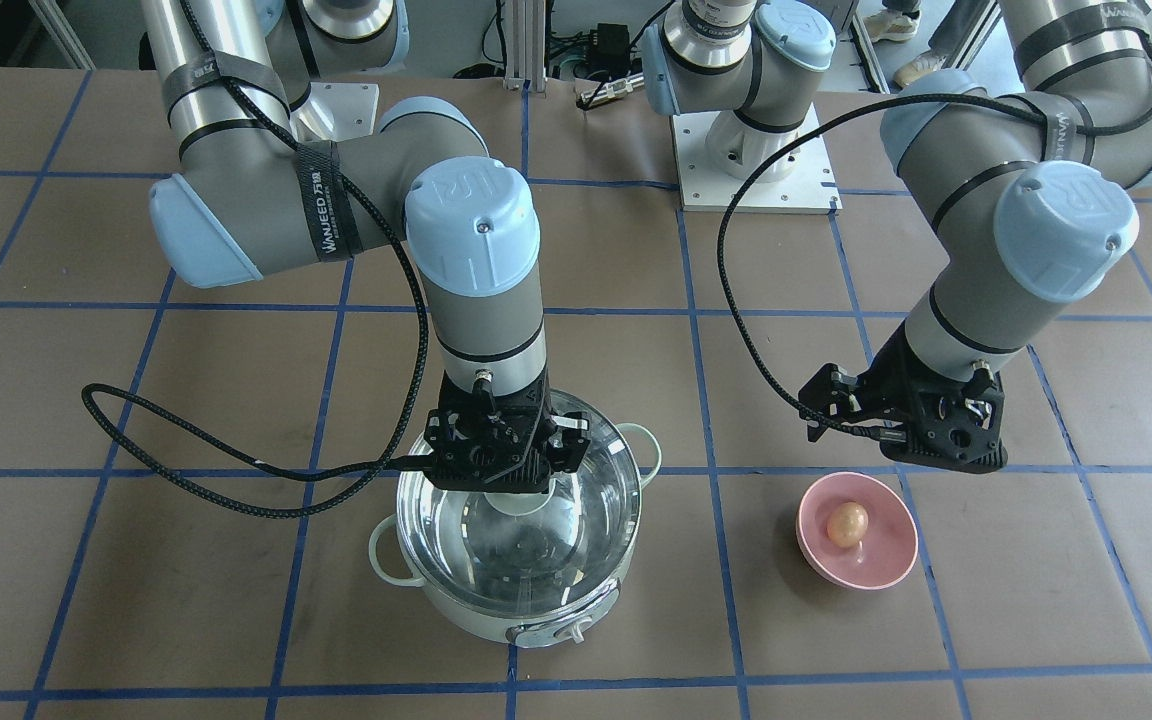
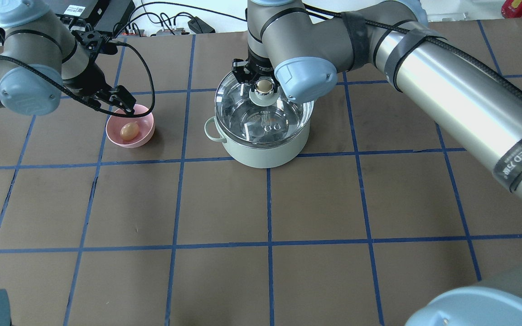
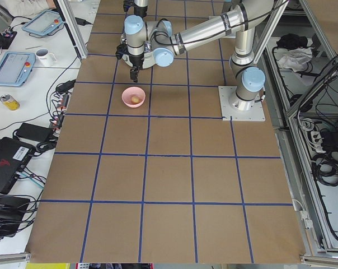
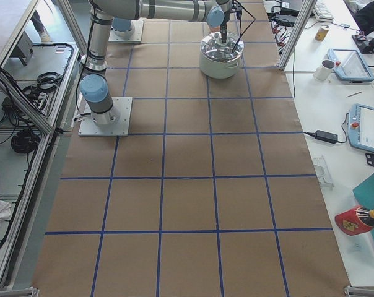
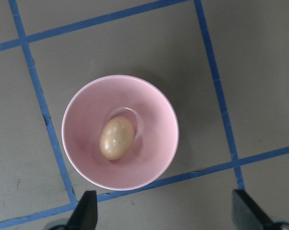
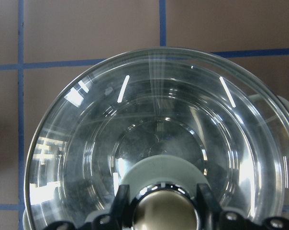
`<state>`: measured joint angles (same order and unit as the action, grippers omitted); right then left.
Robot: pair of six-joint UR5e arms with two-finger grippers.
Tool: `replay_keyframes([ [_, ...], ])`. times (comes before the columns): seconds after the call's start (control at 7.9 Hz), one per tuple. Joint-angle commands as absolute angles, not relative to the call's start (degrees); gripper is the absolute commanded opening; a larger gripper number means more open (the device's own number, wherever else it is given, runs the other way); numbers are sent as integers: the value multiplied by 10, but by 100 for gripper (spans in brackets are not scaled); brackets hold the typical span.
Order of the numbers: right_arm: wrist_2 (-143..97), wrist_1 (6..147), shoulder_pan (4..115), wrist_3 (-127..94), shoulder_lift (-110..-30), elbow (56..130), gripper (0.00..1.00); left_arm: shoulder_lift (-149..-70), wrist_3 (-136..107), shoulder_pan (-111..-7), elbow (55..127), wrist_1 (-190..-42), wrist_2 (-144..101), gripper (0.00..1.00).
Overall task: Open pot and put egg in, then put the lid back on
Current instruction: 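Lift the lid off with the right gripper while the left lowers into the bowl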
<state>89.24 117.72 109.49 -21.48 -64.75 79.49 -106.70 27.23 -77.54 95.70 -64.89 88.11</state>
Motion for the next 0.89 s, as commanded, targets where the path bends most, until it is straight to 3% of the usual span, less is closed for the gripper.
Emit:
replay_keyframes([
  [0.0,892,1121,1057,-122,-703,793,0,-1106,314,-741,959,-618,877,100],
  [0.51,870,1049,906,63,-755,802,0,-1132,310,-743,962,-563,819,100],
  [0.76,877,1042,882,92,-755,820,0,-1148,313,-743,969,-562,830,100],
])
